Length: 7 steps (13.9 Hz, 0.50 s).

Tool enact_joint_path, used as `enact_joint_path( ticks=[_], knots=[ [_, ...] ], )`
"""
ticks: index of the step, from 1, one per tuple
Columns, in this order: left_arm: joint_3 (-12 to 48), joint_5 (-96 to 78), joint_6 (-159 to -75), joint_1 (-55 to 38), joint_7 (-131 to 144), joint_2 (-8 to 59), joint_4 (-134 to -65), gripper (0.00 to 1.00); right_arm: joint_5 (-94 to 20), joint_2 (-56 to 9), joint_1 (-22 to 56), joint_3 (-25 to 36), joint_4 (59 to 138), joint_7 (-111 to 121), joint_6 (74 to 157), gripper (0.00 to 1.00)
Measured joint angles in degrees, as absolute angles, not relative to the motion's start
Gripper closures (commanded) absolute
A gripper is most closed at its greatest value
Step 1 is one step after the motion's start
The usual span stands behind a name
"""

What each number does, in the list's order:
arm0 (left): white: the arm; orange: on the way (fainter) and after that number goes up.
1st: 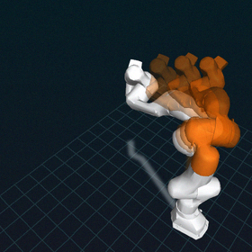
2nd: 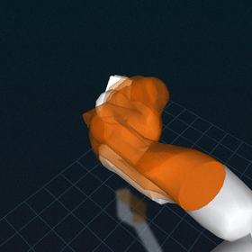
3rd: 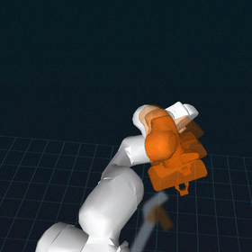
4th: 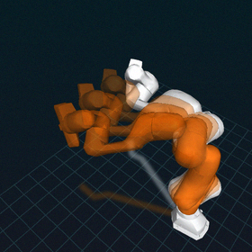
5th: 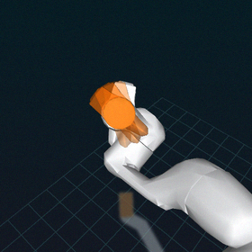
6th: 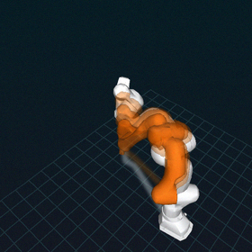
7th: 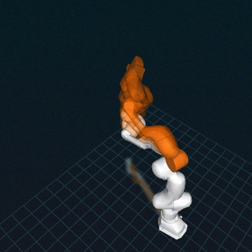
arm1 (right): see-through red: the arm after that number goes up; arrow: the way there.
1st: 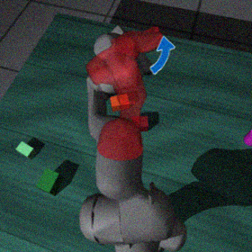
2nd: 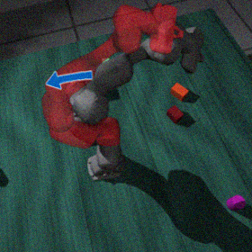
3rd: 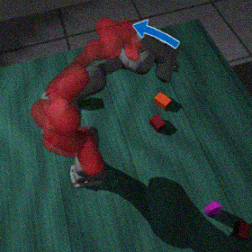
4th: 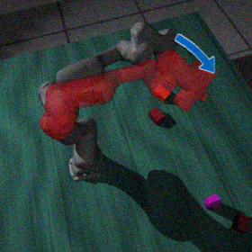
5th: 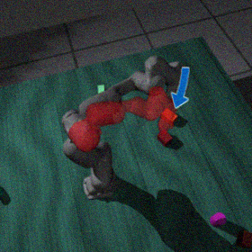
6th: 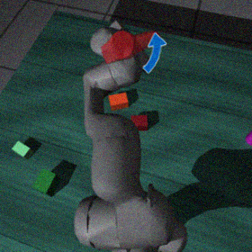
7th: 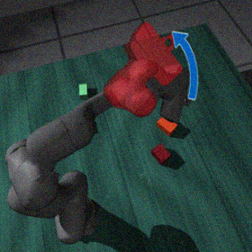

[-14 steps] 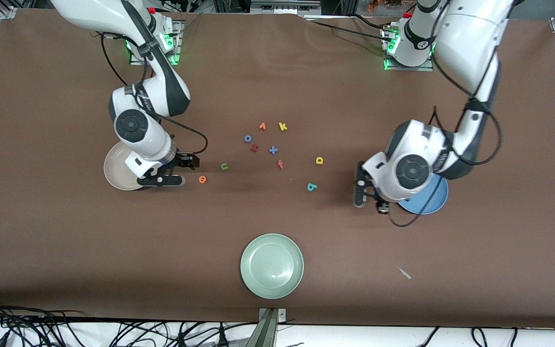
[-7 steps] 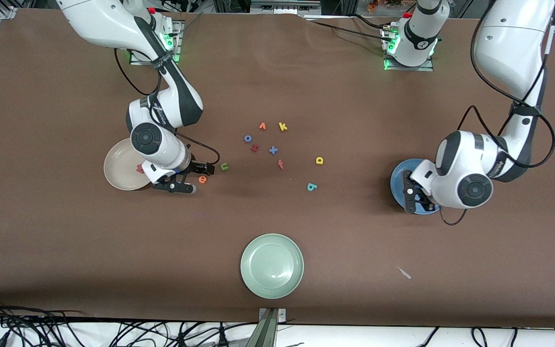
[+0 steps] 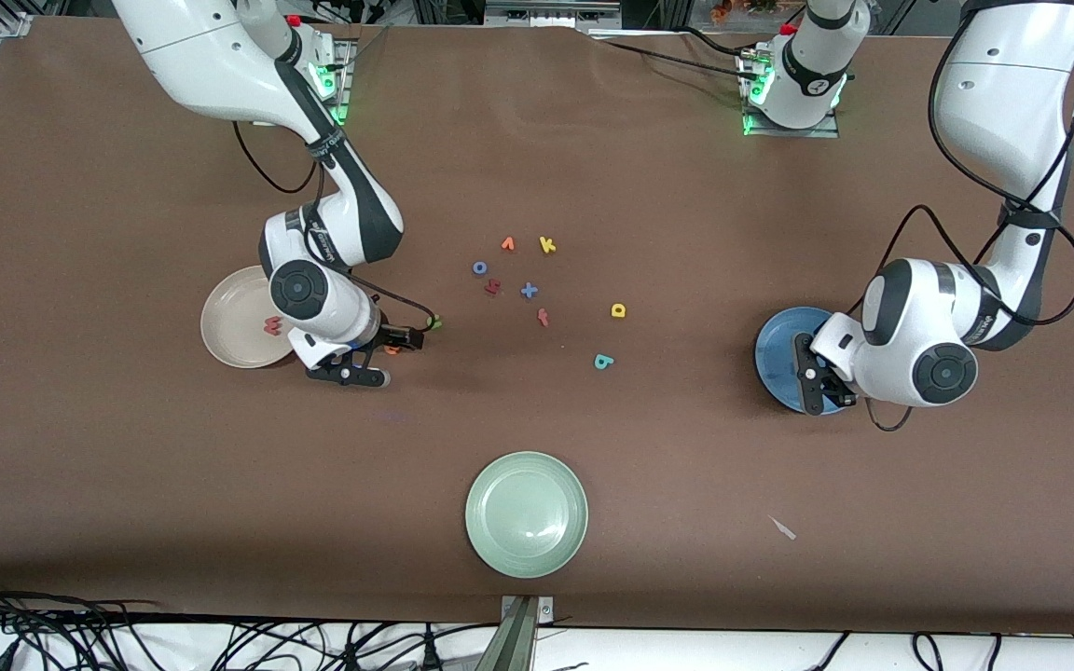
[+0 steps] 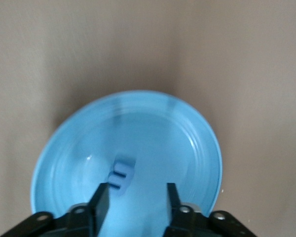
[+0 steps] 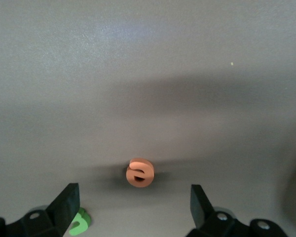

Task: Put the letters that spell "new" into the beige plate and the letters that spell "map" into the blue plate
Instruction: 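Drop the blue m in the blue plate while the right gripper reaches, then grasp the orange e with the right gripper while the left gripper reaches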

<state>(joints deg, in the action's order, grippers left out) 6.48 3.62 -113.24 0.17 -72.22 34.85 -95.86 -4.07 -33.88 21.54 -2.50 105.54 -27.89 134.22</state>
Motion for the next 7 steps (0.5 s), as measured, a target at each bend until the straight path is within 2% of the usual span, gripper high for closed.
enact_joint_path(
  ticks=[7],
  knots=[
    [13.29,3.58,-109.56,-0.55,-52.28,30.71,-94.94,0.0,-4.07,-35.13,21.77,-2.5,105.52,-27.88,134.25,0.23]
  ],
)
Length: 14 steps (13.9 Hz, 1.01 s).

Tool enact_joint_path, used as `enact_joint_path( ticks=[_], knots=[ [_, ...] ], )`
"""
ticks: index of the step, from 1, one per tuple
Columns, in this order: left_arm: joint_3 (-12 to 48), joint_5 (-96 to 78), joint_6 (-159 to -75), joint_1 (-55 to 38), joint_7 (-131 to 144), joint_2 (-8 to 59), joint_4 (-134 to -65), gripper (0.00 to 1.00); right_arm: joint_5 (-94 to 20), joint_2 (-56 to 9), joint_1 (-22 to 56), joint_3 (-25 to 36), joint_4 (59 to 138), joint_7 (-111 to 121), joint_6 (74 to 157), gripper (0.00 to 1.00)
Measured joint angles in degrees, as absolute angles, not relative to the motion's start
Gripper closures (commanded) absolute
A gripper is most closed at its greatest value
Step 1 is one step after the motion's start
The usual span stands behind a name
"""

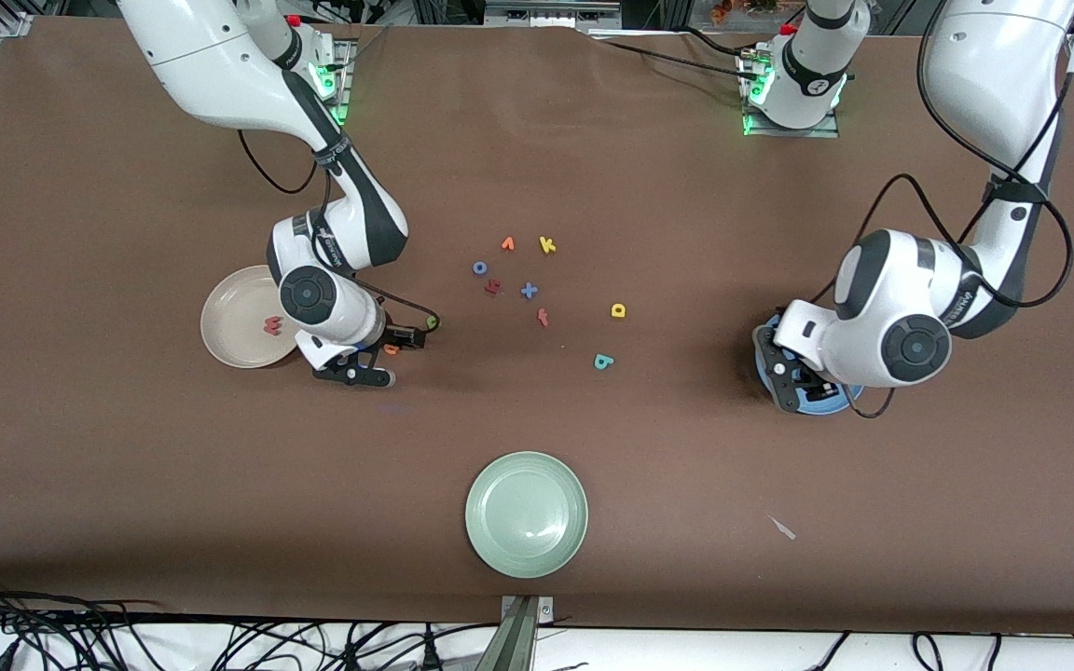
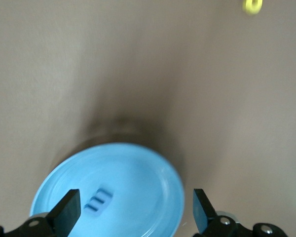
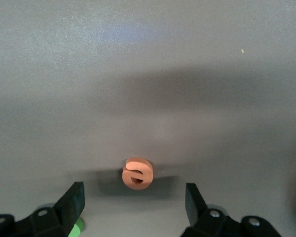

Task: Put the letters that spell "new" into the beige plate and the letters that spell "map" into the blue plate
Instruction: 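Grasp the orange e with the right gripper while the left gripper reaches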

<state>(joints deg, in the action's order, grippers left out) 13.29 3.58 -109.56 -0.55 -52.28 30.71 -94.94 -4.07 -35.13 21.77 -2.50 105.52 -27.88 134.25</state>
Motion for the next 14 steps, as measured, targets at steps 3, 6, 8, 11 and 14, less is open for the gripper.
enact_joint_path(
  ticks=[3,6,8,11,14],
  knots=[
    [15.76,3.58,-109.18,-2.39,-40.08,30.58,-94.27,0.0,-4.07,-35.39,21.77,-2.5,105.52,-27.88,134.41,0.3],
    [15.89,3.55,-109.45,-5.86,-28.48,31.59,-93.07,0.0,-4.07,-35.72,21.73,-2.43,105.52,-27.88,134.77,0.35],
    [15.95,3.52,-110.03,-8.85,-19.97,33.06,-91.21,0.0,-4.07,-35.91,21.68,-2.4,105.52,-27.88,134.93,0.43],
    [15.96,3.52,-115.34,-13.28,-7.83,35.93,-89.81,0.0,-4.07,-36.12,21.63,-2.37,105.51,-27.87,135.19,0.57],
    [15.97,3.52,-120.3,-16.38,3.46,38.36,-89.56,0.0,-4.07,-36.09,21.61,-2.3,105.34,-27.88,135.19,0.75]
  ],
)
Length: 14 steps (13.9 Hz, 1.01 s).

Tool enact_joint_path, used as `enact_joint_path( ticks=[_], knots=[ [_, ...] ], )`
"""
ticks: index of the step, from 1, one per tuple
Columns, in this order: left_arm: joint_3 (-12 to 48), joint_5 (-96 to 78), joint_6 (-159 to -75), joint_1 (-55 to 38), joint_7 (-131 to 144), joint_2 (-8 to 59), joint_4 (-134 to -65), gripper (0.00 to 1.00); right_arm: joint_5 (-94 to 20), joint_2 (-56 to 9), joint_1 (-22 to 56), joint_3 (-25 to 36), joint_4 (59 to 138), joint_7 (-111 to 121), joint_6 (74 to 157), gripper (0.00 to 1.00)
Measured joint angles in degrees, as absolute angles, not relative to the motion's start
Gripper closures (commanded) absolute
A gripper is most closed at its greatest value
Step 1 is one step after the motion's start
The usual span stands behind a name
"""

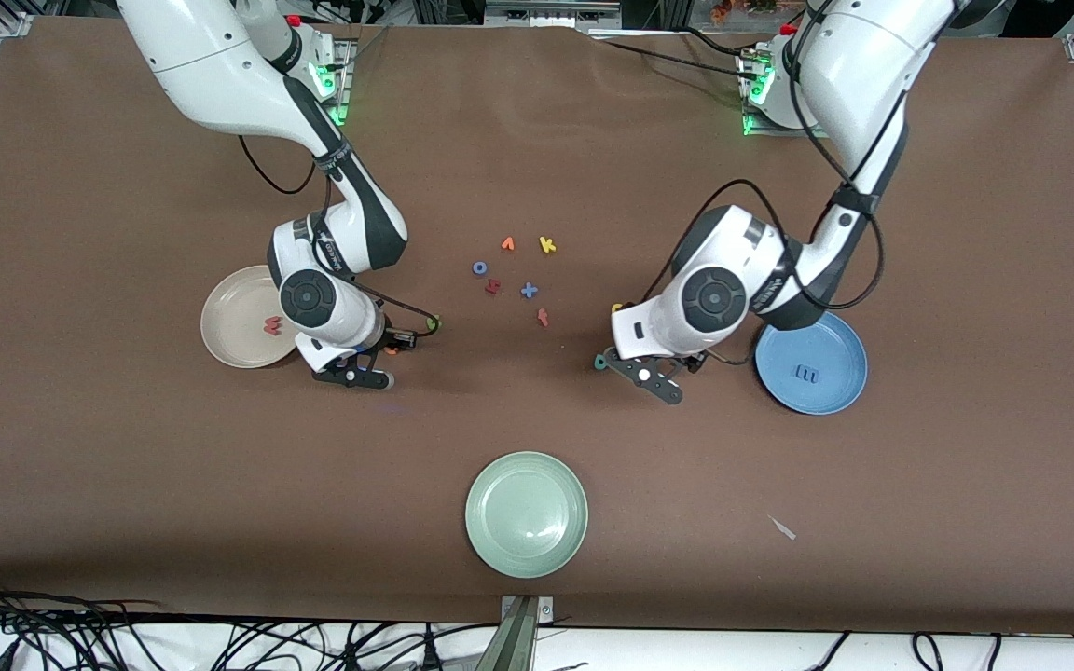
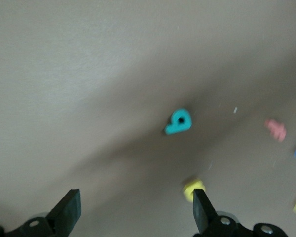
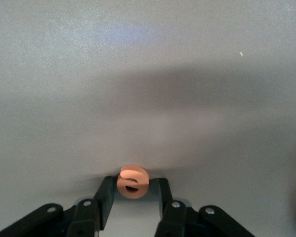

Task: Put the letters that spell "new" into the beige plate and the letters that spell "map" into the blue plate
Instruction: 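Grasp the orange e with the right gripper while the left gripper reaches, then drop the orange e in the white plate while the left gripper grasps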

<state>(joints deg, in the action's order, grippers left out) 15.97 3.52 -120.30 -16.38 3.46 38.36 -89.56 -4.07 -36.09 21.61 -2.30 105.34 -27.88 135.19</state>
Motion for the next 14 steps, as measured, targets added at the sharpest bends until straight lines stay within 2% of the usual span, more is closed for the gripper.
enact_joint_path(
  ticks=[2,4,7,11,14],
  knots=[
    [15.9,3.52,-122.73,-18.84,8.88,39.31,-89.43,0.0,-4.08,-35.98,21.59,-2.2,105.31,-27.88,135.12,0.85],
    [15.81,3.52,-123.98,-20.03,11.37,39.99,-89.38,0.0,-4.08,-35.97,21.6,-2.2,105.28,-27.88,135.11,0.91],
    [15.46,3.52,-125.62,-19.92,13.13,41.36,-88.98,0.0,-4.07,-35.99,21.49,-2.08,103.83,-27.16,133.13,0.92],
    [15.33,3.52,-125.75,-19.82,21.5,42.0,-88.06,0.0,-4.07,-34.13,20.98,-0.43,99.77,-22.39,123.41,0.94],
    [15.27,3.52,-125.75,-19.71,23.84,42.0,-87.95,0.0,-4.05,-30.25,20.79,2.6,100.49,-14.63,118.07,0.94]
  ],
)
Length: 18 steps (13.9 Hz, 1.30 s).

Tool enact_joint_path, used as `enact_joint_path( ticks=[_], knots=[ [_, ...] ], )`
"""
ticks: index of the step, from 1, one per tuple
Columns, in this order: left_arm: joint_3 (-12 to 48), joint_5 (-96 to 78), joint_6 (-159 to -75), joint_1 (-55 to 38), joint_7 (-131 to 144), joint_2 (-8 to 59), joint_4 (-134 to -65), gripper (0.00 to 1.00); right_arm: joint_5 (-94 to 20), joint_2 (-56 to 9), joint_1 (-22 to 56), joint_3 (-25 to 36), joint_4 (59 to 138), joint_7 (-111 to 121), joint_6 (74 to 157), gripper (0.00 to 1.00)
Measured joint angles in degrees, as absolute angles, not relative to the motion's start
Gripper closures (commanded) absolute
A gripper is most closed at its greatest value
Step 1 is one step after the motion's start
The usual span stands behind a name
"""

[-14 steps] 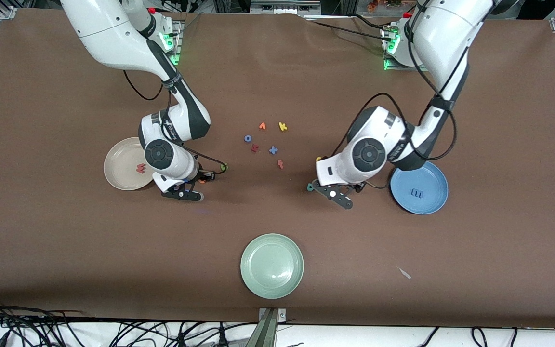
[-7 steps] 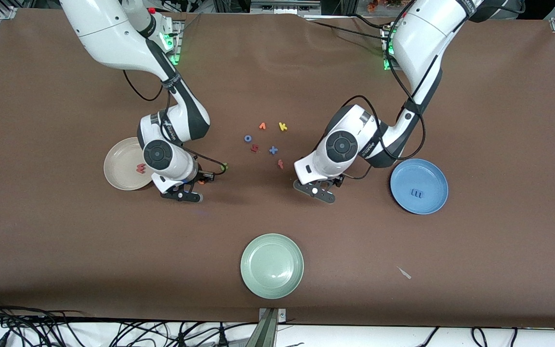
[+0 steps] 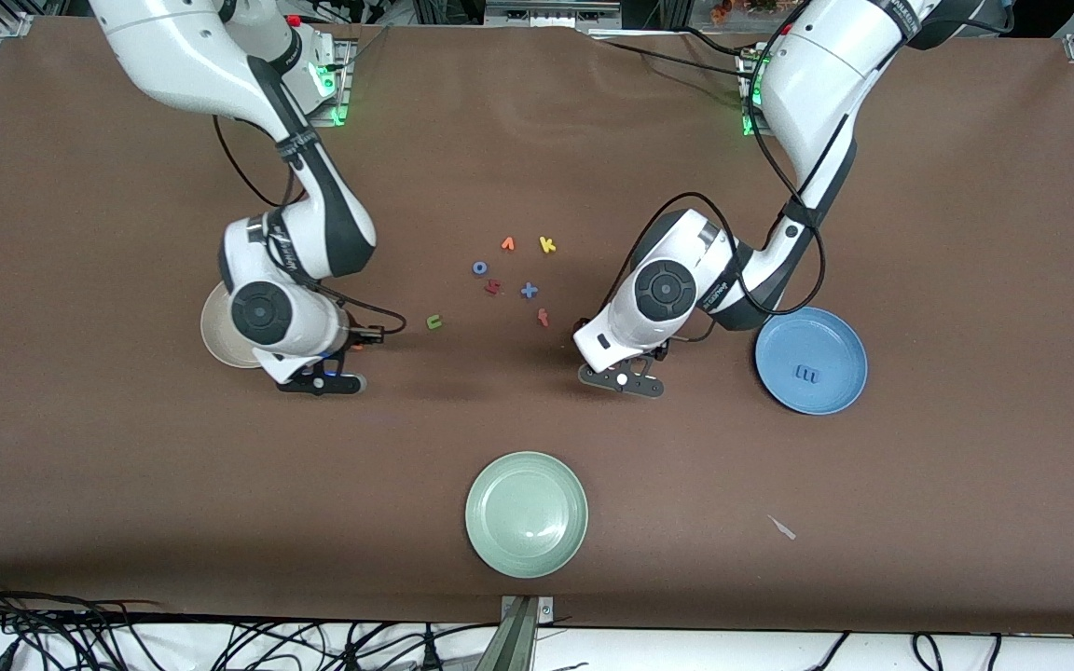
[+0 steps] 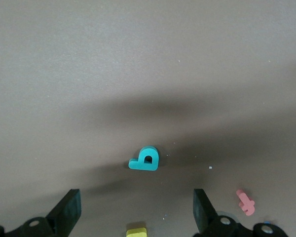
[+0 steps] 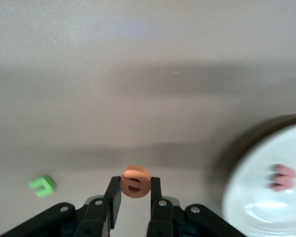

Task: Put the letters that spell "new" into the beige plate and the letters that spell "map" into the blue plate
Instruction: 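Drop the orange e in the white plate while the left gripper grasps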

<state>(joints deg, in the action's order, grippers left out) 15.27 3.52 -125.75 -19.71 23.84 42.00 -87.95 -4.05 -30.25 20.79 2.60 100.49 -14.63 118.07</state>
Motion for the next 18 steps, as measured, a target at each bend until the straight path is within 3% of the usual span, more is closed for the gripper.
enact_joint_path(
  ticks=[4,9,10,11,12,18],
  knots=[
    [15.05,3.52,-125.66,-19.5,24.6,42.1,-88.02,0.02,-3.86,-22.6,20.43,6.36,109.53,-3.85,120.08,0.94],
    [15.07,3.68,-127.88,-20.3,26.75,43.5,-88.45,0.09,-3.71,-16.88,20.39,10.91,126.97,9.22,137.58,0.94],
    [15.07,3.96,-129.17,-20.45,26.83,43.93,-88.51,0.1,-3.71,-16.76,20.38,11.88,128.4,11.78,139.14,0.81],
    [15.07,4.53,-130.72,-20.56,27.37,44.47,-88.56,0.1,-3.71,-16.76,20.36,12.67,129.01,13.7,139.78,0.26],
    [15.06,5.64,-132.36,-20.64,28.72,45.19,-88.63,0.1,-3.71,-16.76,20.35,13.12,129.16,14.51,139.94,0.0],
    [15.06,12.66,-134.83,-21.45,34.5,47.66,-88.66,0.23,-3.79,-16.64,21.23,11.27,128.72,6.84,139.96,0.0]
  ],
)
